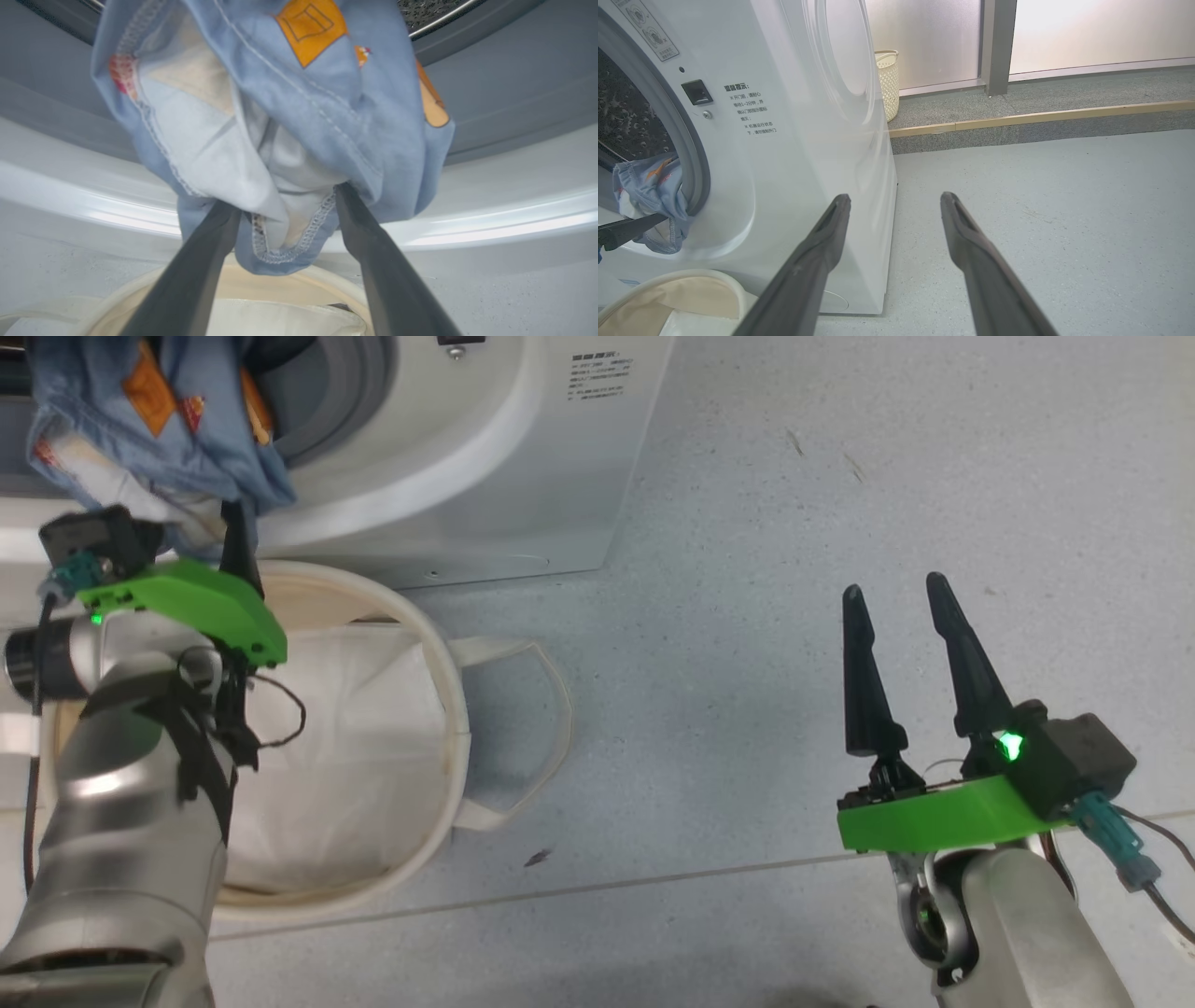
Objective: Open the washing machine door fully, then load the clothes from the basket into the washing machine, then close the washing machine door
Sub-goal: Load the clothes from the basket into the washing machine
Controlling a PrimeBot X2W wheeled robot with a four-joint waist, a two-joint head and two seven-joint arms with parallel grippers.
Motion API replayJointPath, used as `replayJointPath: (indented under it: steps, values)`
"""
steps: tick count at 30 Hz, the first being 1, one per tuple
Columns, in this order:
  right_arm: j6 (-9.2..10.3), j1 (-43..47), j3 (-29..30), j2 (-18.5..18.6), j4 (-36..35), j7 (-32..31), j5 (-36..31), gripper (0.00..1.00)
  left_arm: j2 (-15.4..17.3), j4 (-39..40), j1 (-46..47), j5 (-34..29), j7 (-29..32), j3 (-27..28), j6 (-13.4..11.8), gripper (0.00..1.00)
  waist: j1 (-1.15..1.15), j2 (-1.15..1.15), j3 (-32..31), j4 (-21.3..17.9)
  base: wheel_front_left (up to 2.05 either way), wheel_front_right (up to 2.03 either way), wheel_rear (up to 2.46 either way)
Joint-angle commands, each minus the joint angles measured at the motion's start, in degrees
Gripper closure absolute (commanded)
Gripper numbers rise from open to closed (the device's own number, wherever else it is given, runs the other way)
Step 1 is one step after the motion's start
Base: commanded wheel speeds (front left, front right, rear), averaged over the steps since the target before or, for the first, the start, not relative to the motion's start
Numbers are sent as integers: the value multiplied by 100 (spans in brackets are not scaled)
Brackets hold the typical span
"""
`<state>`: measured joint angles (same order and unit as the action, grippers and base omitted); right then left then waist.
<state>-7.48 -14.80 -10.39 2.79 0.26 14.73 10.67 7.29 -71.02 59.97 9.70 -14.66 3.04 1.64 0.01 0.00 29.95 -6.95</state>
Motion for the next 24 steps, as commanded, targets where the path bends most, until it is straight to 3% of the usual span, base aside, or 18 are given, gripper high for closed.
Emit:
replayJointPath:
  steps: [1,2,3,8,17,24]
  values:
    - [-1,12,-140,9,-194,27,0,0,261,147,115,-14,-34,35,49,0,-1,0,22,-10,0,0,0]
    - [-1,8,-139,9,-196,27,2,0,262,159,139,-17,-34,19,83,68,-1,0,32,-14,0,0,0]
    - [-1,5,-139,9,-198,27,6,0,263,162,151,-22,-34,1,116,98,-1,0,38,-18,0,0,0]
    - [-1,11,-126,9,-207,27,28,0,265,240,123,-26,-34,-54,241,100,-1,0,21,-23,0,0,0]
    - [-1,39,-119,9,-198,27,20,0,159,1257,-214,51,-34,9,416,100,-1,0,-115,133,0,0,0]
    - [-1,-21,-205,9,-227,27,-18,0,236,2150,110,-163,-34,80,286,100,-1,0,36,182,0,0,0]
